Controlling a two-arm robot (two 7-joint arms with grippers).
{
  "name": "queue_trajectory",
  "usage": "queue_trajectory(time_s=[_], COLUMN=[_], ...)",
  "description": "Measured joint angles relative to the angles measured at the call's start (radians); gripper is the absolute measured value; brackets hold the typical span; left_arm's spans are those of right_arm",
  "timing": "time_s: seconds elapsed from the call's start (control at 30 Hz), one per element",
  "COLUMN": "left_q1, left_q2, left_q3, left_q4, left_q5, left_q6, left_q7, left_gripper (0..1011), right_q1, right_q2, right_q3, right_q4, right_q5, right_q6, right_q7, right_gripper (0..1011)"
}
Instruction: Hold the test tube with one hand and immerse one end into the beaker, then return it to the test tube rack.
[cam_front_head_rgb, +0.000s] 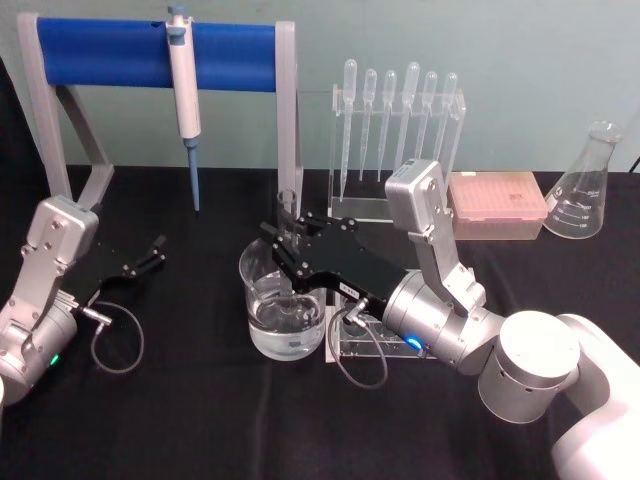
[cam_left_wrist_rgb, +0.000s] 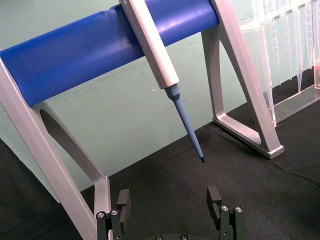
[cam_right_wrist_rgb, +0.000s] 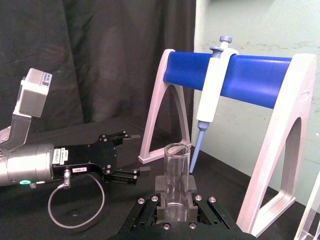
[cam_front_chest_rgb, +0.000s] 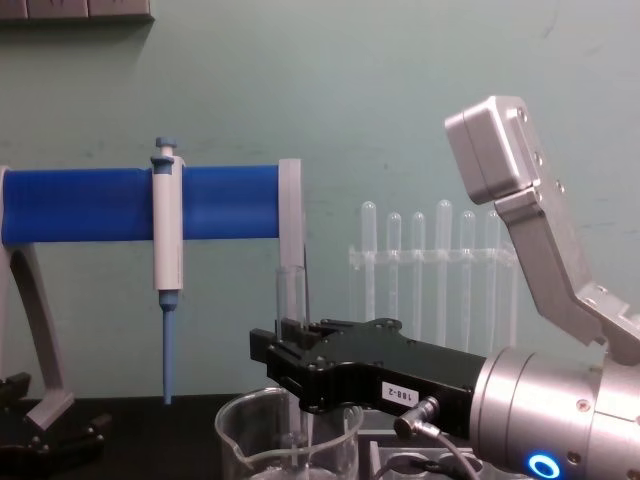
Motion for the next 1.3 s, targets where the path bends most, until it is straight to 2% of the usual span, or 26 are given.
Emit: queue_trajectory(time_s=[1.3], left_q1=[0.000], left_q2=[0.000], left_q3=[0.000], left_q4=[0.000], left_q5=[0.000], left_q6=[0.000], left_q7=[0.000], left_gripper=[1000], right_q1=[0.000], right_q2=[0.000], right_q3=[0.000], right_q4=[0.000], right_q5=[0.000], right_q6=[0.000], right_q7=[0.000], right_gripper=[224])
